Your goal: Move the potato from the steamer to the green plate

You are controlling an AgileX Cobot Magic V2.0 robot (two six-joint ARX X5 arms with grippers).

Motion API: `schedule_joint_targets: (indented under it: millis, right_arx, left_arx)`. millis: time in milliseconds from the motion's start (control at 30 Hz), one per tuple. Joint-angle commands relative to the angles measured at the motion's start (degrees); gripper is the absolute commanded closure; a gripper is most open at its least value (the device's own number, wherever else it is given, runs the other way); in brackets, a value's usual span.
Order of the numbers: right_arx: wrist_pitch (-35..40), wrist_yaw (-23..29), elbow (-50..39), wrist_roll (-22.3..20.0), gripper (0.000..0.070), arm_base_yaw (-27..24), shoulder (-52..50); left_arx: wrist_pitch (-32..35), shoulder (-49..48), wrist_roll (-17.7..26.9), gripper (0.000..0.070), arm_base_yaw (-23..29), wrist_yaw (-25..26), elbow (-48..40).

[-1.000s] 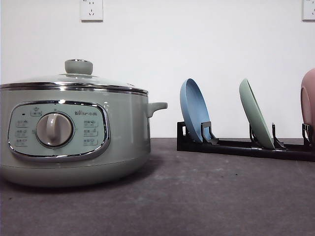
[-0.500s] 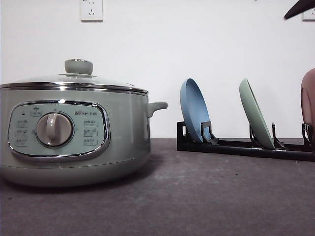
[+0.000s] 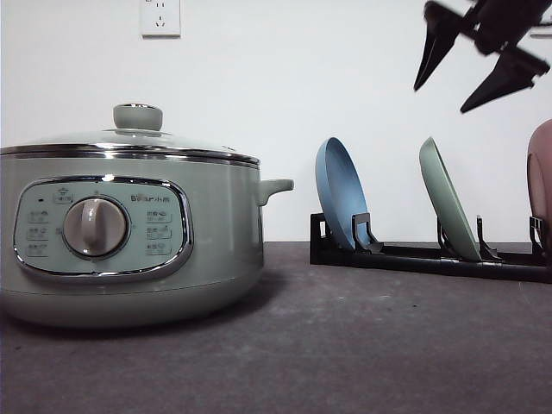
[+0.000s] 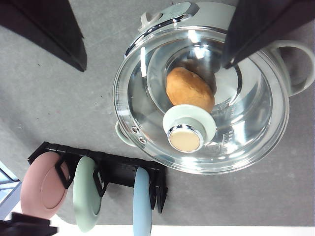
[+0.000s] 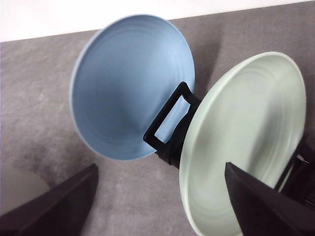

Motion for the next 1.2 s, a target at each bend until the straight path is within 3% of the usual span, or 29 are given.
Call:
schedule_joint_targets:
  millis: [0, 367, 500, 633, 1000, 1167]
  right_arx:
    - [1.6, 0.4, 1.4, 1.0, 0.0181, 0.2, 2.2]
    - [3.3, 3.6, 1.4, 0.9, 0.0194, 0.9, 7.7]
    - [3.2, 3.6, 1.4, 0.9, 0.0306, 0.9, 8.6]
    - [3.3, 3.5, 1.4, 0.9, 0.0332, 0.9, 9.1]
    - [3.1, 1.6, 1.4, 0.7, 0.0641, 1.0, 9.3]
    - [3.1, 0.1, 1.4, 0.8, 0.0692, 1.0, 9.3]
  left_arx:
    - [0.4, 0.3, 0.9, 0.0143, -0.2, 0.3, 1.3]
    - [-1.1, 0.3, 0.9, 0.0143, -0.2, 0.3, 1.3]
    - [-1.0, 0.3, 0.9, 0.0143, -0.2, 0.3, 1.3]
    - [-1.0, 0.3, 0.9, 0.0143, -0.2, 0.3, 1.3]
    - [-1.0, 0.3, 0.9, 0.0143, -0.2, 0.3, 1.3]
    - [-1.0, 0.3, 0.9, 0.0143, -0.2, 0.3, 1.3]
